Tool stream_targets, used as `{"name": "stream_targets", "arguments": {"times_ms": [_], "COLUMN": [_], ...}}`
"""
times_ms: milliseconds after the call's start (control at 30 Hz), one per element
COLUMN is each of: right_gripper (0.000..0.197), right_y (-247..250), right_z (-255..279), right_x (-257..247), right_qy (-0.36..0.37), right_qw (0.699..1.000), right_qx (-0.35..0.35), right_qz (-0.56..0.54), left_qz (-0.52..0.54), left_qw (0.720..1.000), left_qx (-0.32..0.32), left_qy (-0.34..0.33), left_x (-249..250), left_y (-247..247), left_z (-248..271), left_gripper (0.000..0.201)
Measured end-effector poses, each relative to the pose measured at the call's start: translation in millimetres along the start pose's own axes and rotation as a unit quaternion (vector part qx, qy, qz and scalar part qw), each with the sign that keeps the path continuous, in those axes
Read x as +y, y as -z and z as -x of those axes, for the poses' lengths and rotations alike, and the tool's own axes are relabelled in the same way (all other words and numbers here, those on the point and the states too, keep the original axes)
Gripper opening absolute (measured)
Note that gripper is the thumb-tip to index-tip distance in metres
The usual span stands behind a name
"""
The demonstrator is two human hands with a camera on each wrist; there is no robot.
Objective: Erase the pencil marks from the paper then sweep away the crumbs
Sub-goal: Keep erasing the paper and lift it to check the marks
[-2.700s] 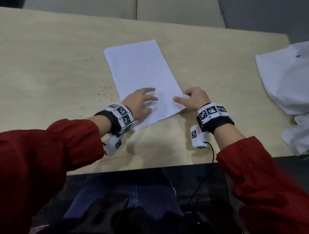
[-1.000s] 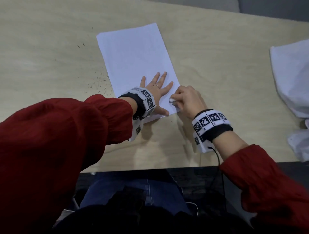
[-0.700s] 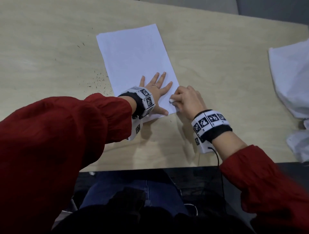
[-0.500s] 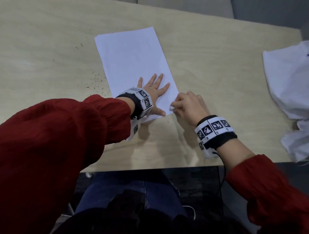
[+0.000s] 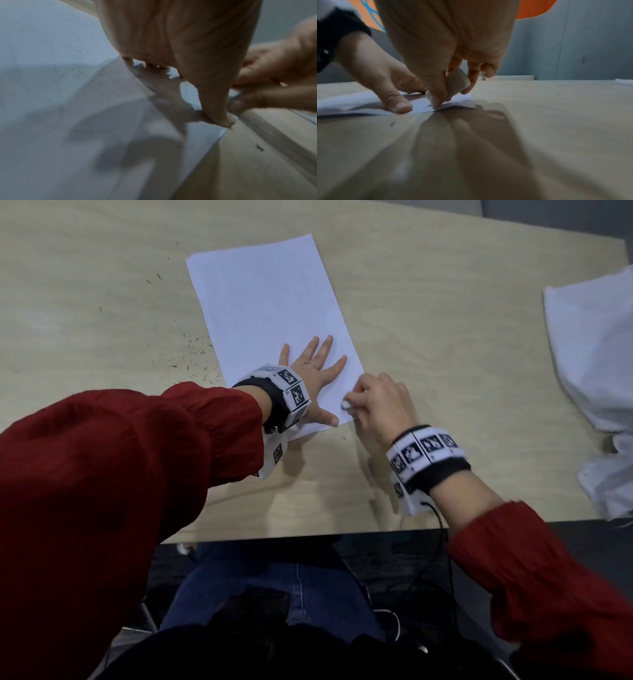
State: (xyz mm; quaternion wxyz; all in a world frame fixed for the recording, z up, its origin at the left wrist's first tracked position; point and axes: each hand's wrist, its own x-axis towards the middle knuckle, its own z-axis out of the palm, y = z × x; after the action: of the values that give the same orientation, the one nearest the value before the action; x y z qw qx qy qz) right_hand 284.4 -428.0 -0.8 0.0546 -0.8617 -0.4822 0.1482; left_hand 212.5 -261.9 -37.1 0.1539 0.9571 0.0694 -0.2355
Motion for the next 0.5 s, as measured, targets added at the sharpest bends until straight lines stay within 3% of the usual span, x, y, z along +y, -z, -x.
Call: {"name": "stream_targets", "arguments": {"times_ms": [133,200,267,333,400,500], "right_gripper": [0.013,0.016,0.020,0.024,0.029,0.049], "right_y": [10.1,17.3,23.8,25.9,25.7,25.3], "right_z": [29.4,24.7,12.6,-4.7,-26.1,-51.9], "right_x": [21.3,23.3,19.7,14.7,9.1,-2.8], "right_qy": [-0.029,-0.062,-0.170,-0.266,-0.295,-0.288], "right_qw": [0.998,0.996,0.971,0.936,0.920,0.940], "right_qx": [-0.062,-0.028,0.030,0.035,0.018,0.000], "right_qz": [0.004,-0.058,-0.167,-0.230,-0.256,-0.184], "left_qz": [0.005,0.007,0.012,0.029,0.077,0.192], "left_qw": [1.000,1.000,1.000,1.000,0.997,0.978], "left_qx": [-0.001,-0.002,-0.002,-0.001,0.011,0.081], "left_qy": [0.000,0.001,0.002,0.001,0.000,0.014], "left_x": [-0.7,0.1,2.2,4.1,2.8,-8.5], "left_y": [1.6,1.8,3.6,7.5,16.0,25.9], "left_z": [0.2,0.7,3.1,5.2,7.4,9.3], "left_gripper": [0.117,0.116,0.116,0.111,0.097,0.071]}}
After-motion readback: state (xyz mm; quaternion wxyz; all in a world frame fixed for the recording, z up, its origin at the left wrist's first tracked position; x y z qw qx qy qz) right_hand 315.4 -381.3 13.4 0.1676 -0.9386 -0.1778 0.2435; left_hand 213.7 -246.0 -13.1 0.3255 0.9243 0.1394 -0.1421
